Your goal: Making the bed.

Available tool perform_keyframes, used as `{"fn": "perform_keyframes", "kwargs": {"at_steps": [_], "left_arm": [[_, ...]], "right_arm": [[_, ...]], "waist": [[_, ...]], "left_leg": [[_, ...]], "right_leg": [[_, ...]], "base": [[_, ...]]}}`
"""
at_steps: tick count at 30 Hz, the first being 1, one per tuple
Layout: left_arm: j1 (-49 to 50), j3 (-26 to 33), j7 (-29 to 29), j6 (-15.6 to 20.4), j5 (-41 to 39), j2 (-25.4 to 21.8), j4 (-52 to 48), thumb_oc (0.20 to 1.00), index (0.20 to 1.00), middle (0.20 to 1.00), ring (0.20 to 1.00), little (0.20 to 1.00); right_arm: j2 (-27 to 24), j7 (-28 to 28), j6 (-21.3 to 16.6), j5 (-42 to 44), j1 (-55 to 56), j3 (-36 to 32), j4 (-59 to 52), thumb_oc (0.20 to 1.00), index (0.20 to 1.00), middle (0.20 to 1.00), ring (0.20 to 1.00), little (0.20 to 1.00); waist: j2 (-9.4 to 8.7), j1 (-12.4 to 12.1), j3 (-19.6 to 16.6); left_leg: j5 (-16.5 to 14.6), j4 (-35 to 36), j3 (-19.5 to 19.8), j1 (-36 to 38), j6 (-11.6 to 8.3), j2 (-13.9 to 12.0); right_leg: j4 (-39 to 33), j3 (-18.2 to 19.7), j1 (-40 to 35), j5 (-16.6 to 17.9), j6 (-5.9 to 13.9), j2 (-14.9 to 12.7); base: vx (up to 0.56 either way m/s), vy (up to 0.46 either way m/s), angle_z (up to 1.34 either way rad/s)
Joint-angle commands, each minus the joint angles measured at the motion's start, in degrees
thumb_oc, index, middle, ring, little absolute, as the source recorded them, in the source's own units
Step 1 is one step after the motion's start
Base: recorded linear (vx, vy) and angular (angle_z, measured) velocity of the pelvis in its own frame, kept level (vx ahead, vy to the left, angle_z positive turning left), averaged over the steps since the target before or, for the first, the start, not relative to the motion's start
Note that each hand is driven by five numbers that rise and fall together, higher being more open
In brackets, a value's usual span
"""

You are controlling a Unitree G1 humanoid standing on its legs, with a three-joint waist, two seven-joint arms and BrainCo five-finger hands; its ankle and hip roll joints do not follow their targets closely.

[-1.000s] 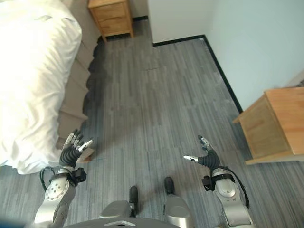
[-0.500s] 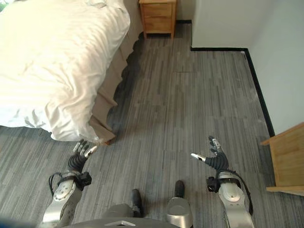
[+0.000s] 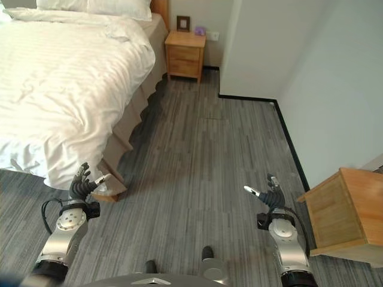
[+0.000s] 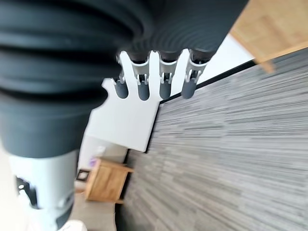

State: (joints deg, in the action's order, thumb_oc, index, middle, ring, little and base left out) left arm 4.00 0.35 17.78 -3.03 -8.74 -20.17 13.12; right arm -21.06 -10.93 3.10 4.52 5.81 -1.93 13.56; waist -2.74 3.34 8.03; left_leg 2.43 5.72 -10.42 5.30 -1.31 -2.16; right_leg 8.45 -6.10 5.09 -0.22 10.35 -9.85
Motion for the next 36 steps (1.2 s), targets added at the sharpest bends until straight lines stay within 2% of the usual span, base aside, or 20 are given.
{"fn": "perform_keyframes", "kwargs": {"at_steps": [1,5,6,9,11,13,16,17,18,19,20,22,26,29,31,32,33,34,35,36], "left_arm": [[-2.7,1.3,1.2,3.1,2.3,-0.6,-3.9,1.000,1.000,1.000,1.000,1.000],[-3.9,1.7,0.8,3.4,0.9,-0.6,-5.2,1.000,1.000,1.000,1.000,1.000],[-4.7,1.3,0.5,3.7,0.8,-1.1,-5.6,1.000,1.000,1.000,1.000,1.000],[-4.4,0.8,-0.1,4.3,1.2,-0.5,-5.5,1.000,1.000,1.000,1.000,1.000],[-3.3,0.6,-1.0,4.6,0.5,0.5,-5.4,1.000,1.000,1.000,1.000,1.000],[-2.0,0.6,-1.4,4.6,-0.7,1.8,-5.4,1.000,1.000,1.000,1.000,1.000],[-1.6,0.1,-1.3,4.5,-1.9,2.2,-5.7,1.000,1.000,1.000,1.000,1.000],[-1.2,-0.5,-1.7,4.6,-2.9,2.3,-6.7,1.000,1.000,1.000,1.000,1.000],[-1.2,-0.6,-1.6,4.6,-2.9,2.3,-6.7,1.000,1.000,1.000,1.000,1.000],[-1.3,-0.8,-1.1,4.6,-3.3,2.6,-6.8,1.000,1.000,1.000,1.000,1.000],[-0.3,-0.4,-0.8,4.8,-3.2,3.1,-7.2,1.000,1.000,1.000,1.000,1.000],[0.5,-0.5,-1.2,4.6,-2.6,3.4,-7.4,1.000,1.000,1.000,1.000,1.000],[2.2,-0.4,-1.2,3.7,-2.0,4.8,-7.0,1.000,1.000,1.000,1.000,1.000],[4.2,0.7,-1.1,3.8,-2.3,5.4,-7.0,1.000,1.000,1.000,1.000,1.000],[5.7,1.2,-1.3,3.7,-2.5,5.3,-7.4,1.000,1.000,1.000,1.000,1.000],[5.4,1.1,-1.0,3.2,-2.2,4.7,-7.0,1.000,1.000,1.000,1.000,1.000],[5.4,1.1,-1.0,3.1,-2.2,4.7,-6.9,1.000,1.000,1.000,1.000,1.000],[4.8,0.7,-0.4,2.5,-1.8,4.5,-6.9,1.000,1.000,1.000,1.000,1.000],[4.8,0.8,-0.3,2.5,-1.8,4.5,-6.9,1.000,1.000,1.000,1.000,1.000],[3.7,0.1,-0.2,2.5,-1.3,3.3,-6.8,1.000,1.000,1.000,1.000,1.000]], "right_arm": [[-1.9,-1.0,-3.7,-1.5,-2.9,-2.3,-3.6,1.000,1.000,1.000,1.000,1.000],[-3.2,-0.8,-4.9,-1.1,-3.4,-2.9,-6.0,1.000,1.000,1.000,1.000,1.000],[-4.0,-1.9,-5.5,-3.3,-2.7,-4.0,-7.8,1.000,1.000,1.000,1.000,1.000],[-4.3,-1.2,-5.7,-4.6,-1.9,-3.8,-8.4,1.000,1.000,1.000,1.000,1.000],[-5.1,-0.6,-5.7,-5.5,-0.9,-4.3,-8.8,1.000,1.000,1.000,1.000,1.000],[-5.8,-0.1,-5.9,-5.9,-0.2,-4.2,-8.8,1.000,1.000,1.000,1.000,1.000],[-5.8,-0.3,-5.8,-5.0,-0.2,-3.6,-8.7,1.000,1.000,1.000,1.000,1.000],[-5.9,-0.4,-5.5,-4.8,0.0,-3.0,-8.9,1.000,1.000,1.000,1.000,1.000],[-5.8,-0.4,-5.5,-4.8,0.0,-3.1,-8.9,1.000,1.000,1.000,1.000,1.000],[-6.1,-0.6,-5.3,-5.0,-0.7,-2.4,-8.6,1.000,1.000,1.000,1.000,1.000],[-6.3,-0.3,-5.1,-5.6,-1.5,-1.5,-8.3,1.000,1.000,1.000,1.000,1.000],[-6.7,0.1,-5.2,-5.8,-1.3,-1.7,-8.5,1.000,1.000,1.000,1.000,1.000],[-6.6,1.0,-5.1,-5.1,-1.5,-0.4,-8.8,1.000,1.000,1.000,1.000,1.000],[-5.8,2.5,-4.7,-4.8,-1.3,0.1,-10.2,1.000,1.000,1.000,1.000,1.000],[-5.0,3.4,-4.6,-6.3,-0.2,0.5,-11.6,1.000,1.000,1.000,1.000,1.000],[-4.6,3.4,-4.7,-8.3,-0.4,1.2,-11.4,1.000,1.000,1.000,1.000,1.000],[-4.6,3.4,-4.7,-8.3,-0.4,1.2,-11.4,1.000,1.000,1.000,1.000,1.000],[-4.8,3.4,-4.6,-10.4,-0.5,2.0,-12.2,1.000,1.000,1.000,1.000,1.000],[-4.8,3.4,-4.6,-10.5,-0.6,2.0,-12.3,1.000,1.000,1.000,1.000,1.000],[-4.8,3.0,-4.5,-11.3,-1.0,2.3,-12.5,1.000,1.000,1.000,1.000,1.000]], "waist": [[3.18,-0.3,2.9],[3.48,1.6,3.3],[3.45,3.3,3.2],[3.41,3.3,2.6],[4.84,3.9,1.8],[5.31,3.4,2.2],[3.73,1.9,3.5],[1.36,-1.2,5.6],[1.21,-1.2,5.6],[0.95,-2.6,6.0],[1.20,-4.4,5.6],[2.10,-5.4,5.1],[3.53,-8.3,4.0],[3.44,-10.0,2.3],[2.74,-11.3,0.7],[0.58,-12.3,0.2],[0.78,-12.6,-0.1],[1.03,-11.5,1.3],[1.35,-11.7,1.4],[2.87,-8.9,3.4]], "left_leg": [[-8.4,-0.7,5.2,7.0,-0.55,-1.7],[-10.1,-0.7,6.4,10.1,-3.00,-3.5],[-11.5,-0.7,7.6,13.4,-5.47,-6.1],[-11.8,-0.7,7.9,15.3,-6.09,-7.3],[-8.1,-6.9,9.1,14.4,-6.79,-9.0],[-0.4,-18.9,10.2,9.4,-7.20,-9.5],[2.8,-29.1,11.0,4.0,-6.12,-8.3],[-0.2,-37.1,10.6,-3.7,-5.19,-3.6],[0.0,-37.2,10.6,-3.9,-5.07,-3.4],[-2.8,-37.0,10.4,-7.8,-4.43,0.1],[-4.7,-29.0,8.5,-13.2,-2.81,2.8],[-2.6,-19.1,4.8,-14.8,-2.04,0.9],[6.6,-1.0,-1.9,-19.7,-3.54,-0.9],[9.7,-1.9,-4.9,-20.6,-3.89,-1.7],[11.7,-2.2,-4.2,-19.5,-1.77,-0.9],[9.9,-2.2,-3.0,-17.7,0.81,2.1],[10.0,-2.1,-3.2,-18.0,0.82,1.8],[7.0,-2.1,-3.1,-13.4,2.94,2.9],[7.2,-2.0,-3.2,-13.4,2.93,2.5],[4.3,-1.5,-1.3,-7.2,3.63,1.7]], "right_leg": [[10.1,-2.1,5.4,2.6,1.25,1.8],[-4.1,-5.5,8.0,4.1,0.08,1.2],[-8.2,-4.3,8.7,5.8,1.07,0.7],[-7.0,-4.7,7.0,5.9,0.16,0.7],[-5.1,-4.0,5.6,4.1,-1.85,2.5],[-4.4,-4.6,2.2,1.5,-4.52,3.7],[-5.6,-4.4,-1.6,0.2,-6.37,4.1],[-8.3,-2.5,-6.9,-1.3,-7.57,3.8],[-8.5,-2.4,-6.8,-1.1,-7.51,3.6],[-9.3,-1.4,-8.9,-1.7,-7.28,3.7],[-10.5,0.2,-11.9,-3.4,-6.67,4.5],[-10.8,0.7,-14.9,-5.5,-6.00,5.4],[-11.8,2.4,-23.0,-10.2,-5.19,7.0],[-11.8,3.9,-27.5,-12.1,-4.64,6.2],[-8.6,4.1,-28.9,-12.5,-3.38,4.7],[7.0,4.4,-24.5,-3.6,0.43,2.1],[7.1,4.9,-24.0,-3.4,0.42,2.3],[23.6,5.1,-17.9,9.7,4.41,0.5],[23.5,5.4,-17.8,10.0,4.37,0.8],[32.5,4.3,-9.7,8.9,2.79,0.7]], "base": [[0.18,-0.035,0.06],[0.42,-0.211,0.41],[0.54,-0.336,0.83],[0.37,-0.268,0.42],[0.36,-0.213,0.08],[0.31,-0.290,0.06],[0.39,-0.390,-0.18],[0.45,-0.357,-0.55],[0.63,-0.427,-0.62],[0.63,-0.171,-0.52],[0.84,-0.182,-0.37],[0.74,-0.055,-0.43],[0.73,0.001,-0.54],[0.90,0.071,-0.42],[0.61,0.090,-0.55],[0.33,0.069,-0.55],[0.66,0.189,-0.53],[0.32,0.130,-0.43],[0.73,0.215,-0.12],[0.38,0.091,0.28]]}}
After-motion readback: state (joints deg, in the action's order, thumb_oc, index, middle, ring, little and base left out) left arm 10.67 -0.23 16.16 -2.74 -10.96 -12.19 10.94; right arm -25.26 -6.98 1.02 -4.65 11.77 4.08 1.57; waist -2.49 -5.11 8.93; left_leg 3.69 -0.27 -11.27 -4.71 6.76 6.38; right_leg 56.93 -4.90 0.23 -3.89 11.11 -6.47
